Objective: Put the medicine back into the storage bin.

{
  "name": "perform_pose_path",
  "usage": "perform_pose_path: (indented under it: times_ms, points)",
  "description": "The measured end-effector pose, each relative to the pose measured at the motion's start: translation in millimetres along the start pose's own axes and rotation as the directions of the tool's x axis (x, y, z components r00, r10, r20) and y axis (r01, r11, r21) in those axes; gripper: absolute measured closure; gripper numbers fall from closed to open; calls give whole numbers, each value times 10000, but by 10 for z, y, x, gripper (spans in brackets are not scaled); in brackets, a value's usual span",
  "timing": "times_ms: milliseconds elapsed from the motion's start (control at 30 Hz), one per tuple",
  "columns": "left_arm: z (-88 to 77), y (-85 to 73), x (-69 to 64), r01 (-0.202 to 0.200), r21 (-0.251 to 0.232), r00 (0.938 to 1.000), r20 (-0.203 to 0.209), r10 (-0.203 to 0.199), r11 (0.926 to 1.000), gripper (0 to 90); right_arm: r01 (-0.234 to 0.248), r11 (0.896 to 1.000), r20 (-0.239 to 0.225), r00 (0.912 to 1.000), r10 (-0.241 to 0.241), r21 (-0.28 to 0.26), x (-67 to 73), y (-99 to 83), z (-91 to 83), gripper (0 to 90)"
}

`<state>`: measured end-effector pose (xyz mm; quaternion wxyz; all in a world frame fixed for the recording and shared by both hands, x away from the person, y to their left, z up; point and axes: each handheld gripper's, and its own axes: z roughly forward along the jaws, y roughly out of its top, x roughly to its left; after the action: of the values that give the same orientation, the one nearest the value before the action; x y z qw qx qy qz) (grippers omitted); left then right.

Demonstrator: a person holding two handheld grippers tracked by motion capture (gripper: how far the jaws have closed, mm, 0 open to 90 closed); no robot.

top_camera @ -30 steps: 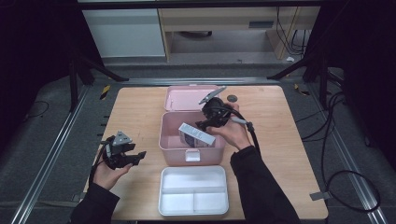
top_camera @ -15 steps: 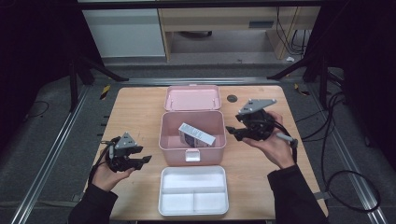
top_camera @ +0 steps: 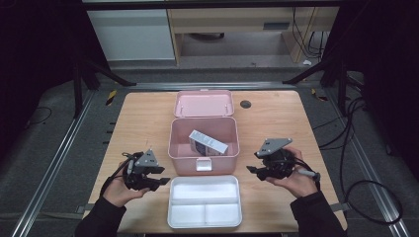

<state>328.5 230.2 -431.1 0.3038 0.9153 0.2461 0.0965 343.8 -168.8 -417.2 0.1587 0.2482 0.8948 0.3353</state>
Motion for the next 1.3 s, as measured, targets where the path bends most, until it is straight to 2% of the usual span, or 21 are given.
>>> perform_pose_path:
  times_ms: [67, 100, 167, 200, 233, 400, 533, 633, 700, 800, 900, 1000, 1033, 1133, 1167, 1233, 1300]
  points:
    - [33, 20, -45, -259, 147, 9994, 239, 255, 9996, 557, 92, 9996, -253, 9996, -86, 274, 46, -60, 59, 473]
    - [33, 20, -45, -259, 147, 9994, 239, 255, 9996, 563, 92, 9996, -253, 9996, -86, 274, 46, -60, 59, 473]
    - [101, 37, -112, -640, 416, 9962, 615, 614, 9971, 576, 429, 9967, -683, 9969, -382, 684, 107, -118, 168, 498]
    - [101, 37, -112, -640, 416, 9962, 615, 614, 9971, 589, 429, 9967, -683, 9969, -382, 684, 107, -118, 168, 498]
    - [111, 38, -121, -688, 449, 9957, 656, 657, 9966, 589, 608, 9944, -944, 9941, -525, 870, 146, -128, 227, 497]
    - [225, 37, -211, -1294, 858, 9860, 1168, 1190, 9879, 610, 1276, 9851, -1494, 9827, -1098, 1153, 291, -91, 335, 518]
    - [321, 42, -291, -1834, 1275, 9760, 1417, 1651, 9747, 631, 1731, 9758, -1972, 9696, -1451, 1333, 435, -38, 415, 546]
    - [367, 57, -346, -2049, 1420, 9713, 1519, 1832, 9684, 647, 1874, 9721, -2395, 9592, -1501, 1411, 523, -26, 490, 572]
    - [386, 69, -367, -2252, 1569, 9660, 1643, 1994, 9616, 659, 2152, 9630, -2667, 9492, -1671, 1625, 586, -23, 554, 592]
    - [428, 77, -390, -2386, 1791, 9629, 1711, 2086, 9545, 672, 2291, 9551, -2876, 9426, -1695, 1880, 649, -23, 627, 617]
    - [474, 75, -402, -2472, 2093, 9611, 1771, 2120, 9461, 681, 2493, 9444, -2884, 9399, -1827, 2142, 689, -19, 678, 644]
    - [515, 70, -422, -2655, 2354, 9563, 1872, 2244, 9349, 696, 2774, 9293, -3021, 9323, -1990, 2437, 732, -19, 730, 668]
    - [530, 69, -427, -2699, 2446, 9553, 1893, 2271, 9313, 701, 2795, 9257, -3006, 9328, -1989, 2549, 749, -14, 743, 678]
    - [575, 57, -436, -2805, 2764, 9531, 1939, 2325, 9192, 711, 2941, 9148, -3033, 9301, -2073, 2767, 770, -6, 787, 700]
    - [588, 56, -435, -2912, 2870, 9505, 1946, 2421, 9126, 715, 2899, 9121, -3056, 9312, -1989, 2897, 781, -6, 796, 712]
    - [605, 51, -444, -2923, 2920, 9497, 2004, 2406, 9107, 723, 3061, 9038, -3079, 9275, -2122, 2991, 790, -5, 822, 730]
    - [610, 58, -449, -3048, 2985, 9466, 1997, 2531, 9044, 728, 3151, 8968, -3125, 9249, -2167, 3106, 801, -3, 842, 746]
